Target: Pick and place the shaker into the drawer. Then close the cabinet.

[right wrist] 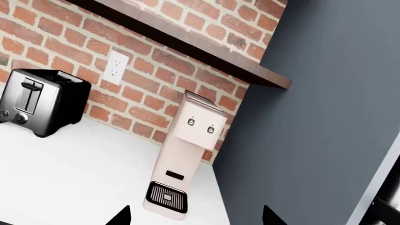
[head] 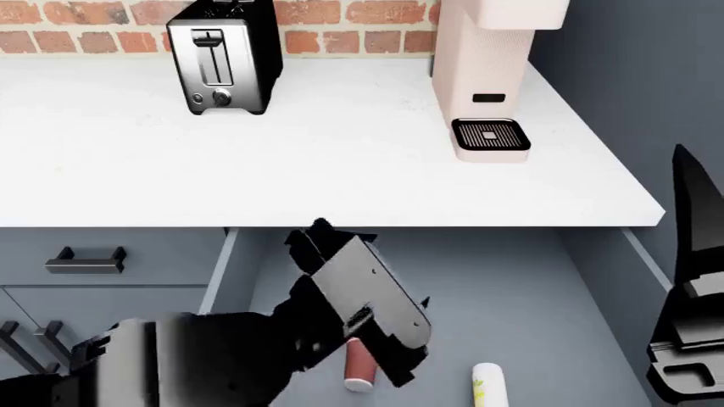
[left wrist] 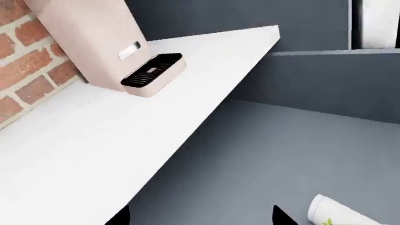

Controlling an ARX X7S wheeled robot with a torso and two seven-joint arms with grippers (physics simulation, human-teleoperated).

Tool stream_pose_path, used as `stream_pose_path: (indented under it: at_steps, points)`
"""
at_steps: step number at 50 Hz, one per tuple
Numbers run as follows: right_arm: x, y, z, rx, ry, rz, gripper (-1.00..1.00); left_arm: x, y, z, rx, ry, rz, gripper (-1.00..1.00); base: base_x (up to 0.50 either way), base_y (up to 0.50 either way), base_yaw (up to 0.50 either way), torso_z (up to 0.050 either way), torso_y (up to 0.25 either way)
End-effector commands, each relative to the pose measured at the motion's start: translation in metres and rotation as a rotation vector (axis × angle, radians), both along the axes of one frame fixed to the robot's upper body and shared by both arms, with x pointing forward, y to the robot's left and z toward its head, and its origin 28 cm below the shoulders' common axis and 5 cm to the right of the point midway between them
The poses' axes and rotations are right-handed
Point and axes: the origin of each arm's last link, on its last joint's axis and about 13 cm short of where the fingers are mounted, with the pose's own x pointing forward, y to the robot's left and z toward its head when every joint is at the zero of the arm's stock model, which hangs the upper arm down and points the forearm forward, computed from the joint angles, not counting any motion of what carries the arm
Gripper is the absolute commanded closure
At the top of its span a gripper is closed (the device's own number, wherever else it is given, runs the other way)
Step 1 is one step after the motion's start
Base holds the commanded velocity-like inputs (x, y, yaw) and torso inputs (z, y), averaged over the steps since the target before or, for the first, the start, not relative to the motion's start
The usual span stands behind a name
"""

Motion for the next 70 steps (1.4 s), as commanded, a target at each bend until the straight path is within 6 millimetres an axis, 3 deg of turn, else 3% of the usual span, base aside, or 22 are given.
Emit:
stream_pose_path:
  at_steps: [1, 5, 9, 20, 29, 41, 52, 70]
  points:
    - [0.005, 0.007, 0.003, 0.013, -0.003, 0.031, -1.0, -0.037, 0.016, 0.083, -0.324, -0.145, -0.014, -1.0, 0.0, 0.0, 0.0, 0.0, 0.0]
    - [0.012, 0.012, 0.002, 0.038, -0.011, 0.075, -1.0, -0.052, 0.027, 0.108, -0.454, -0.215, 0.063, -1.0, 0.0, 0.0, 0.0, 0.0, 0.0]
    - [0.021, 0.016, -0.002, 0.055, -0.016, 0.112, -1.0, -0.064, 0.042, 0.115, -0.554, -0.277, 0.194, -1.0, 0.0, 0.0, 0.0, 0.0, 0.0]
    - [0.042, 0.025, -0.017, 0.065, 0.003, 0.164, -1.0, -0.101, 0.073, 0.103, -0.653, -0.331, 0.403, -1.0, 0.0, 0.0, 0.0, 0.0, 0.0]
    - [0.048, 0.032, -0.02, 0.059, -0.009, 0.191, -1.0, -0.11, 0.094, 0.087, -0.699, -0.323, 0.501, -1.0, 0.0, 0.06, 0.0, 0.0, 0.0]
    - [0.046, 0.028, -0.017, -0.006, -0.025, 0.146, -1.0, -0.117, 0.092, 0.073, -0.695, -0.282, 0.48, -1.0, -0.23, 0.5, 0.0, 0.0, 0.0]
    - [0.042, 0.031, -0.009, 0.006, -0.07, 0.145, -1.0, -0.115, 0.089, 0.088, -0.72, -0.286, 0.477, -1.0, -0.19, 0.5, 0.0, 0.0, 0.0]
    - [0.05, 0.038, -0.016, -0.006, -0.034, 0.158, -1.0, -0.118, 0.091, 0.085, -0.728, -0.282, 0.49, -1.0, -0.14, 0.5, 0.0, 0.0, 0.0]
